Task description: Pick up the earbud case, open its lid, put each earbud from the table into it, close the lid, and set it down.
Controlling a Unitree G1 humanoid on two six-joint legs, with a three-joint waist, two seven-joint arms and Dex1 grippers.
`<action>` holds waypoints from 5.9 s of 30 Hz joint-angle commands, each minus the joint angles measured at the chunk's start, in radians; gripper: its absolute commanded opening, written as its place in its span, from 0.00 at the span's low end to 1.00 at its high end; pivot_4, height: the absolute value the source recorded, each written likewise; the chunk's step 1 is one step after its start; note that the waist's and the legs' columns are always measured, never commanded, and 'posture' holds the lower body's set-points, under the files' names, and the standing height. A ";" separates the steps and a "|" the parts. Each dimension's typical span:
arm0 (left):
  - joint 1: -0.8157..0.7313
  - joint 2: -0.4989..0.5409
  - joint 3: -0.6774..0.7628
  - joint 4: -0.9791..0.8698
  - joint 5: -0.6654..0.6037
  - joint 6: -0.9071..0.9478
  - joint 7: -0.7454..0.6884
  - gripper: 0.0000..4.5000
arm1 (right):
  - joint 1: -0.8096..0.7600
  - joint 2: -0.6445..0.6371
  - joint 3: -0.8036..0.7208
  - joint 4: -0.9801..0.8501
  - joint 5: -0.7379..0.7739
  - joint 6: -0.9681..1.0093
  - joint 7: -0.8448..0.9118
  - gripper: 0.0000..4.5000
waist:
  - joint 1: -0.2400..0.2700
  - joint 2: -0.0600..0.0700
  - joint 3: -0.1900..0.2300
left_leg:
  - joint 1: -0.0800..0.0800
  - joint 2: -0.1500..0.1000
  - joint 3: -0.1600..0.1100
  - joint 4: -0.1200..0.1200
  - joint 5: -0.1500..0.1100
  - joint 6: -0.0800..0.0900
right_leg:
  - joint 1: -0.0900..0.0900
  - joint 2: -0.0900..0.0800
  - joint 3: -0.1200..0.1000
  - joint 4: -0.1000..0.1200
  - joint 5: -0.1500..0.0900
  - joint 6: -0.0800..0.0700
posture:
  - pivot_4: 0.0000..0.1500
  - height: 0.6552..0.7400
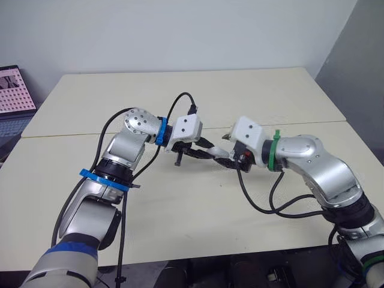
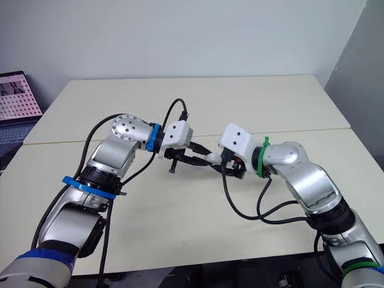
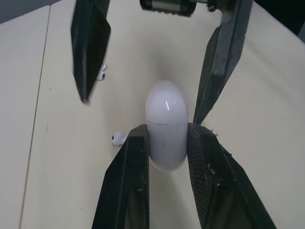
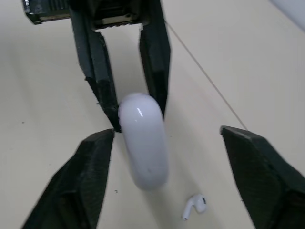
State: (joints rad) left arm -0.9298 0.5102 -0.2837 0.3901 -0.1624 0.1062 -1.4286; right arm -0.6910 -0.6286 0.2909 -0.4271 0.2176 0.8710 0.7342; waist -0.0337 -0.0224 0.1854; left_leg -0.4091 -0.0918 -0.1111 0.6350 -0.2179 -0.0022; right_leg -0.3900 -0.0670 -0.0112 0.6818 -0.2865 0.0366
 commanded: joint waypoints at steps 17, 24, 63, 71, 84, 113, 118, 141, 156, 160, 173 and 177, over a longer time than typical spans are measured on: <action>0.073 -0.008 0.079 -0.141 -0.066 0.202 0.056 0.16 | -0.094 -0.014 -0.197 0.057 0.037 0.049 -0.064 0.99 | 0.002 0.000 0.000 | 0.000 0.000 0.000 0.001 0.000 -0.001 | 0.000 -0.001 0.000 0.000 0.000 0.000 | 1.00 1.00; 0.117 -0.023 0.149 -0.141 -0.091 0.260 0.176 0.16 | -0.048 0.036 -0.239 0.011 0.101 0.123 -0.090 0.99 | 0.001 0.000 0.000 | 0.000 0.000 0.000 0.001 0.000 0.000 | 0.000 0.000 0.000 0.001 0.000 0.000 | 1.00 1.00; 0.352 -0.321 0.370 -0.409 -0.214 0.205 0.875 0.16 | 0.317 0.309 -0.165 0.305 -0.103 -0.170 -0.351 0.09 | 0.019 0.000 -0.001 | 0.000 -0.001 0.001 0.006 0.002 -0.004 | 0.002 0.001 0.002 0.000 0.004 0.001 | 1.00 1.00; 0.371 -0.345 0.362 -0.402 -0.212 0.178 0.872 0.16 | 0.354 -0.292 -0.124 0.110 0.015 -0.168 0.248 0.09 | 0.029 0.001 -0.001 | -0.001 0.000 0.001 0.008 0.000 0.000 | 0.003 0.001 0.000 -0.002 0.004 0.002 | 1.00 1.00; 0.402 -0.332 0.362 -0.420 -0.199 0.160 0.885 0.16 | 0.385 -0.564 -0.035 0.410 -0.172 -0.492 0.512 0.32 | 0.032 0.001 0.000 | -0.001 0.002 0.003 0.009 0.000 0.000 | 0.003 0.000 0.000 -0.003 0.004 0.002 | 1.00 1.00; 0.407 -0.331 0.357 -0.425 -0.202 0.169 0.900 0.16 | 0.481 -0.625 -0.082 0.418 -0.232 -0.506 0.549 0.54 | 0.061 0.000 -0.001 | -0.002 0.000 0.002 0.010 0.000 -0.001 | 0.006 -0.001 0.000 -0.006 0.005 0.003 | 1.00 1.00; 0.404 -0.336 0.356 -0.422 -0.202 0.168 0.902 0.16 | 0.468 -0.596 -0.088 0.403 -0.222 -0.475 0.538 0.54 | 0.060 0.000 -0.001 | -0.002 0.000 0.002 0.010 0.000 -0.001 | 0.006 -0.001 0.000 -0.006 0.005 0.003 | 1.00 1.00; 0.428 -0.352 0.325 -0.429 -0.215 0.162 0.868 0.16 | 0.245 -0.198 -0.273 0.176 0.090 -0.143 0.381 0.09 | 0.033 -0.004 -0.002 | -0.002 0.003 0.003 0.009 0.000 -0.001 | 0.003 0.001 0.001 -0.003 0.005 0.003 | 1.00 1.00; 0.373 -0.413 0.261 -0.347 -0.177 0.031 0.819 0.16 | -0.074 0.597 -0.487 0.016 0.313 0.140 -0.415 0.09 | 0.049 -0.003 -0.002 | -0.007 -0.002 -0.001 0.009 0.002 -0.004 | -0.002 -0.001 0.002 -0.002 0.006 0.001 | 1.00 1.00; 0.353 -0.424 0.260 -0.336 -0.175 0.022 0.821 0.16 | -0.051 0.606 -0.461 0.020 0.310 0.121 -0.453 0.09 | 0.036 -0.002 -0.002 | -0.007 -0.001 0.000 0.008 0.002 -0.004 | -0.004 0.000 0.001 -0.001 0.006 0.001 | 1.00 1.00; 0.329 -0.413 0.260 -0.310 -0.175 -0.004 0.803 0.16 | -0.007 0.560 -0.415 0.063 0.292 0.055 -0.485 0.09 | 0.026 -0.002 -0.002 | -0.007 -0.001 0.000 0.007 0.001 -0.002 | -0.005 0.001 0.002 0.000 0.006 0.001 | 1.00 1.00; 0.332 -0.410 0.254 -0.310 -0.169 -0.012 0.801 0.16 | -0.002 0.551 -0.401 0.071 0.290 0.048 -0.486 0.09 | 0.026 -0.002 -0.002 | -0.007 -0.001 0.000 0.007 0.001 -0.002 | -0.005 0.001 0.002 0.000 0.006 0.001 | 1.00 1.00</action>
State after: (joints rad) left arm -0.5836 0.0986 -0.0315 0.1082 -0.3305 0.1215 -0.6228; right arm -0.6872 -0.0729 -0.1172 -0.3444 0.5010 0.9438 0.2521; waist -0.0079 -0.0246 0.1831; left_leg -0.4159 -0.0925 -0.1112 0.6424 -0.2171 -0.0040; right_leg -0.3951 -0.0661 -0.0094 0.6816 -0.2802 0.0376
